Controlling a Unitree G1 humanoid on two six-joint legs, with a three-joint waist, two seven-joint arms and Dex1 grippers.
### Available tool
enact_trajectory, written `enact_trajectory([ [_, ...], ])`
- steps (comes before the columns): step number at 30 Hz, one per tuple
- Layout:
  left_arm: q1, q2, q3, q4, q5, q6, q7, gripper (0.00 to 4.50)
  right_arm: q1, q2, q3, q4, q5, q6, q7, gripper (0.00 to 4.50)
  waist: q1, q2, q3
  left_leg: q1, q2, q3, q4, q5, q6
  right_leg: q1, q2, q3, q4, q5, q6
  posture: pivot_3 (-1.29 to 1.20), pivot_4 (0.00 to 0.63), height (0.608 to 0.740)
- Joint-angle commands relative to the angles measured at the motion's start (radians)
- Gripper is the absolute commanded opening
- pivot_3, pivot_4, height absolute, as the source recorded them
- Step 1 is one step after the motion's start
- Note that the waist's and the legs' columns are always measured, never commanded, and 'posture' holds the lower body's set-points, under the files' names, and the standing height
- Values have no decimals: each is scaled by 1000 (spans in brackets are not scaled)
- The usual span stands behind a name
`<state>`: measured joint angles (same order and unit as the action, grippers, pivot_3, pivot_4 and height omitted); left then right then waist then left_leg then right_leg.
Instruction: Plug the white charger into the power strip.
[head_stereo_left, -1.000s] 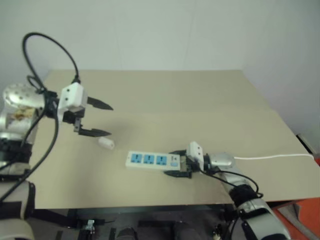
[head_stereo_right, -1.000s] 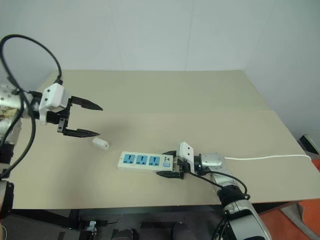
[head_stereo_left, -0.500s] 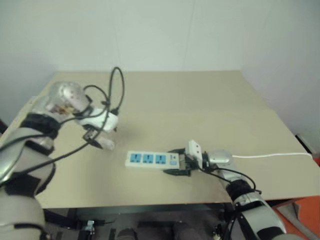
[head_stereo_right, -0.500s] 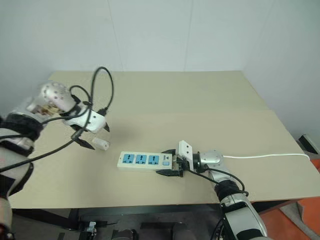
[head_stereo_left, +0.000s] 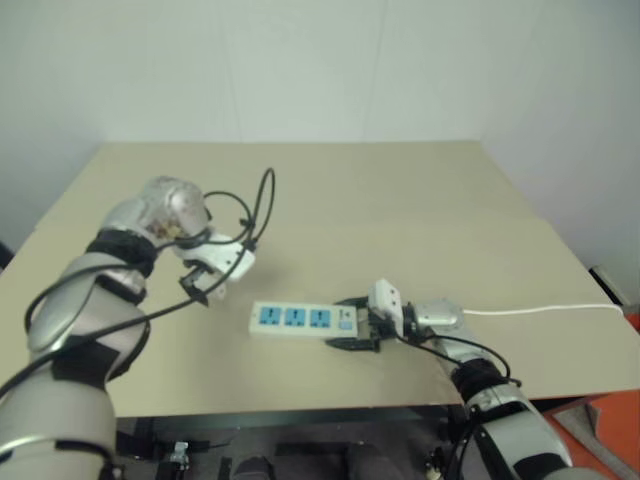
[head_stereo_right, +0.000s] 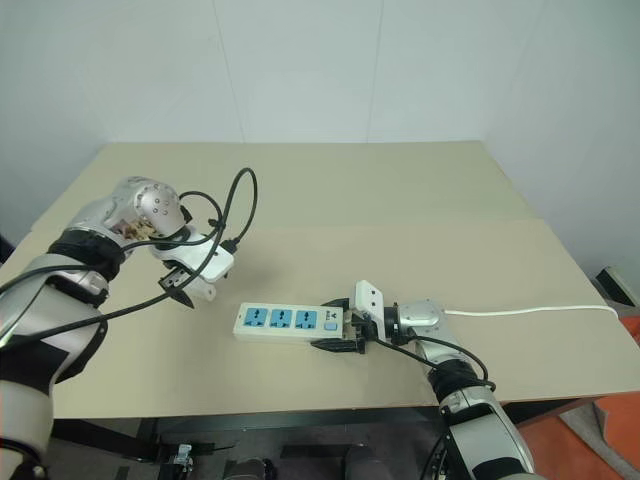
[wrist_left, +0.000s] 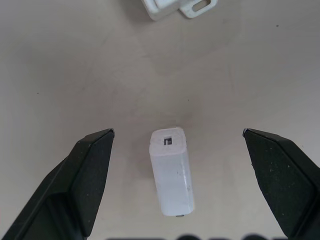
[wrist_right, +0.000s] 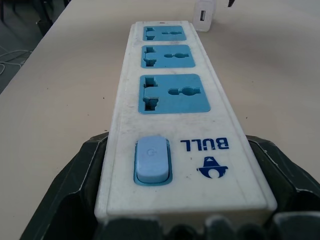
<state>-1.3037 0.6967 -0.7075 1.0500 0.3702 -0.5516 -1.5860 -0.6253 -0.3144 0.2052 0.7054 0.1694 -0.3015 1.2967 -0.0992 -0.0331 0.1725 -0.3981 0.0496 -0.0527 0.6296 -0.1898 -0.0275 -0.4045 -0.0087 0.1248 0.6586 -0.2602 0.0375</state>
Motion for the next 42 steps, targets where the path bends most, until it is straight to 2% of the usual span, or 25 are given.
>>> enact_trajectory([
  [1,-13,-11,18,29,54,-15,50,4500,20,4,7,-15,-23,17,-19,3417,0,0,0,0,0,0,0,0,0,0,0,0,0,0,0,0,150,740],
  [5,-8,-40,-1,62,141,-16,156,4500,27,7,3,-30,-19,26,-29,3417,0,0,0,0,0,0,0,0,0,0,0,0,0,0,0,0,150,740],
  [12,-10,-83,3,112,206,-17,218,4500,59,-3,-3,-81,-10,50,-39,3417,1,0,0,0,0,0,0,0,0,0,0,0,0,0,0,0,150,740],
  [21,-11,-80,3,142,258,-33,204,4500,85,-5,-10,-121,-12,76,-52,3417,3,0,0,-1,0,-1,0,0,0,0,0,0,-1,0,0,0,150,740],
  [25,0,-80,6,145,275,-31,229,3697,88,-5,-9,-127,-12,82,-54,3417,3,0,0,-1,0,-1,0,0,0,0,0,0,-1,0,0,0,150,740],
  [33,2,-77,21,142,265,-41,195,1071,92,-5,-10,-132,-13,85,-58,3417,3,0,0,-1,0,-1,0,0,0,0,0,0,0,0,0,0,150,740],
  [35,-3,-72,53,145,231,-49,182,1018,91,-5,-9,-133,-14,85,-60,3417,3,0,0,-1,0,-1,0,0,0,0,0,0,0,0,0,0,150,740],
  [38,-15,-82,175,153,104,-11,163,1018,95,-6,-9,-138,-13,87,-60,3417,3,0,0,-1,0,-1,0,0,0,0,0,-1,-1,0,0,0,150,740],
  [42,-10,-129,413,125,-160,116,88,1018,98,-7,-7,-136,-13,82,-52,3417,3,0,0,-1,0,-1,0,0,0,0,0,-1,-1,0,0,0,150,740],
])
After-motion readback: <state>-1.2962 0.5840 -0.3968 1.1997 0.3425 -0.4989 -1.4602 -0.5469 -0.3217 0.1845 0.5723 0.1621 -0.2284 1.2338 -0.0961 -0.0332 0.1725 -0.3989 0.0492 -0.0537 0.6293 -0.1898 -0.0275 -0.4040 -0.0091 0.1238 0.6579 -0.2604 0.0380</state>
